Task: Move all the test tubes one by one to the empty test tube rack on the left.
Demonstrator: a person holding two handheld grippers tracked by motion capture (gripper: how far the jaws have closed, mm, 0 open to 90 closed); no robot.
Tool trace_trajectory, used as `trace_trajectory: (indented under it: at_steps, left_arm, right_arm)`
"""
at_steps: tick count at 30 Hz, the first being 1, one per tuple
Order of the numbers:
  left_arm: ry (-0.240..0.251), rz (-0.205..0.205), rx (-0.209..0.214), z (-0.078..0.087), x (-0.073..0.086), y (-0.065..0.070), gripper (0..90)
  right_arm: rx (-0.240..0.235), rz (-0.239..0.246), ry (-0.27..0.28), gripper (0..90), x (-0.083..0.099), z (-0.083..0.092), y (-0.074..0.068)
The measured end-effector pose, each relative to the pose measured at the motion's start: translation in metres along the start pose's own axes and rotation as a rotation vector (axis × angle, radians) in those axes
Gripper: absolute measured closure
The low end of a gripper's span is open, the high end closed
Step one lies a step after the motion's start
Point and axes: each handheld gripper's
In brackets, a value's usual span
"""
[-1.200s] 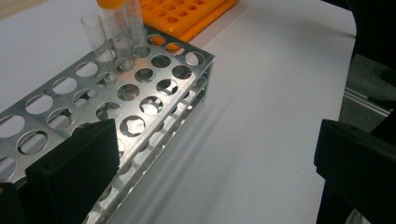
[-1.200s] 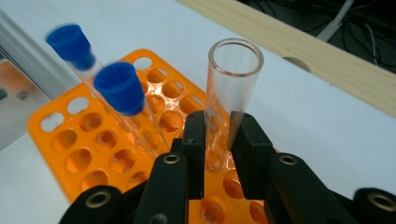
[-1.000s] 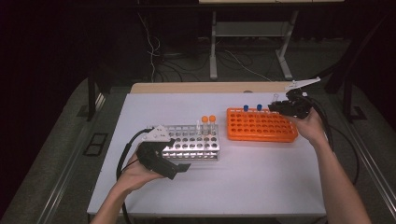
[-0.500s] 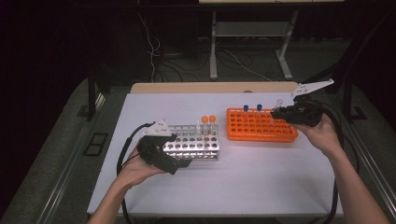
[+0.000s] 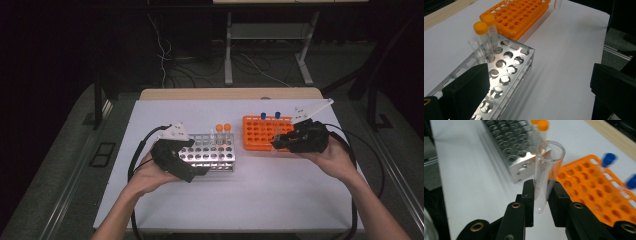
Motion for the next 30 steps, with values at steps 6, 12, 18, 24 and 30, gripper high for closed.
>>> trace_trajectory:
  at_steps: [6,12,18,24,30]
  left_arm:
    - [-0.004,-0.023,0.014,0.0,-0.012,0.003,3.0]
    - [-0.015,-0.052,0.04,-0.003,-0.026,0.008,6.7]
    - [-0.028,-0.087,0.077,-0.009,-0.043,0.014,14.6]
    - [-0.039,-0.12,0.1,-0.015,-0.053,0.017,27.5]
    - [-0.052,-0.144,0.137,-0.02,-0.055,0.018,44.0]
  right_arm:
    - [-0.063,0.049,-0.019,75.2,-0.012,-0.012,-0.019]
    - [-0.114,0.075,-0.025,75.2,-0.022,-0.022,-0.033]
    - [-0.161,0.102,-0.022,75.2,-0.034,-0.036,-0.044]
    - [-0.194,0.122,-0.017,75.2,-0.045,-0.049,-0.054]
    - [-0.224,0.139,-0.017,75.2,-0.053,-0.06,-0.062]
Point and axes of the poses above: each handheld gripper's, and its own axes: z roughly backward along the jaws, x roughly out of its underside, y roughly to its right, and after that the axes turned 5 degrees about z, right-handed
